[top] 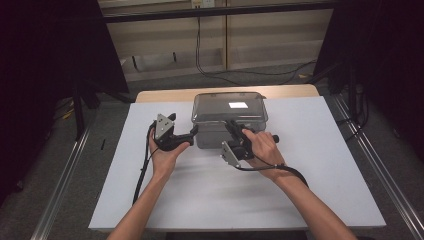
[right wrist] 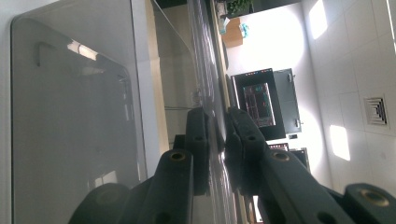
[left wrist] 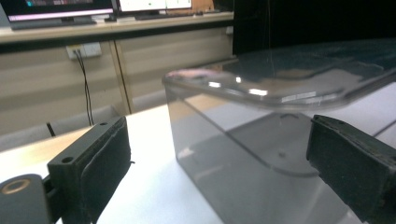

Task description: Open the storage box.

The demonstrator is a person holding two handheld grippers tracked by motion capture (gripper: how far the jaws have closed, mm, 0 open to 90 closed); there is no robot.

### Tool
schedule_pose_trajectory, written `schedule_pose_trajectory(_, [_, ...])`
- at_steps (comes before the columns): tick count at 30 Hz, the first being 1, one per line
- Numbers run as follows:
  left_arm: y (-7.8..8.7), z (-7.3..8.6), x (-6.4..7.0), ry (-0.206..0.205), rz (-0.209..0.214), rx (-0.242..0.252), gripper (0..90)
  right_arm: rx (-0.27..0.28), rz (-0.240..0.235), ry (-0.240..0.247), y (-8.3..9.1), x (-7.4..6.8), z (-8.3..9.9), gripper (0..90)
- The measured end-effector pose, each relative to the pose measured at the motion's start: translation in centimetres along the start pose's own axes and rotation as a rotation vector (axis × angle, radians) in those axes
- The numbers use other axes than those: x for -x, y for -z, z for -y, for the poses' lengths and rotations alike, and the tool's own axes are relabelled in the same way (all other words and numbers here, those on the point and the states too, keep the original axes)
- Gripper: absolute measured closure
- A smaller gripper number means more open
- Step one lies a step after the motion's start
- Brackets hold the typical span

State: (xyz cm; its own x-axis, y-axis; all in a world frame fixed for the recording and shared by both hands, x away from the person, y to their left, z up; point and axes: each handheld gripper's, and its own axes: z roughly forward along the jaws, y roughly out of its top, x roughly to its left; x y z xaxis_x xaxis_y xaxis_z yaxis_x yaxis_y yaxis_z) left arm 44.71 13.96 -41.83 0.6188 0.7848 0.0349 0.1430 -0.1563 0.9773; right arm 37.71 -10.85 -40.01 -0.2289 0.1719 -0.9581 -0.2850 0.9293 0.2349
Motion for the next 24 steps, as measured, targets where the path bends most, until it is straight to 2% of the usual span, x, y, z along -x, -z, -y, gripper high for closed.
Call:
schedule_pose_trajectory(3, [-0.4,0.0,0.1,0.016,-0.002,0.007,7.1,0.000,-0.001,0.002,0.0,0.0,0.0,79.3])
schedule_pose_trajectory(11, [-0.7,-0.1,0.4,0.004,0.002,0.028,13.3,-0.005,-0.008,-0.006,0.0,-0.1,0.0,78.2])
schedule_pose_trajectory(17, [-0.8,-0.1,0.4,0.007,0.003,0.042,15.2,-0.016,-0.009,-0.034,-0.1,0.0,0.5,70.2])
schedule_pose_trajectory(18, [-0.7,-0.2,0.4,0.005,0.004,0.040,15.6,-0.018,-0.010,-0.056,-0.1,0.0,0.6,64.6])
schedule_pose_trajectory(19, [-0.7,-0.2,0.4,0.003,0.005,0.038,15.6,-0.018,-0.010,-0.056,-0.1,0.0,0.6,64.6])
schedule_pose_trajectory(21, [-0.7,-0.2,0.4,0.007,0.006,0.042,15.9,-0.013,-0.016,-0.086,0.0,-0.1,0.9,62.9])
schedule_pose_trajectory(22, [-0.7,-0.2,0.3,0.005,0.006,0.043,15.9,-0.016,-0.015,-0.111,0.0,-0.1,1.1,61.3])
schedule_pose_trajectory(23, [-0.8,-0.2,0.4,0.009,0.007,0.044,15.9,-0.017,-0.027,-0.158,0.1,0.0,1.5,57.2])
schedule_pose_trajectory(24, [-0.7,-0.2,0.4,0.007,0.005,0.040,15.9,-0.016,-0.028,-0.173,0.1,0.0,1.7,56.7])
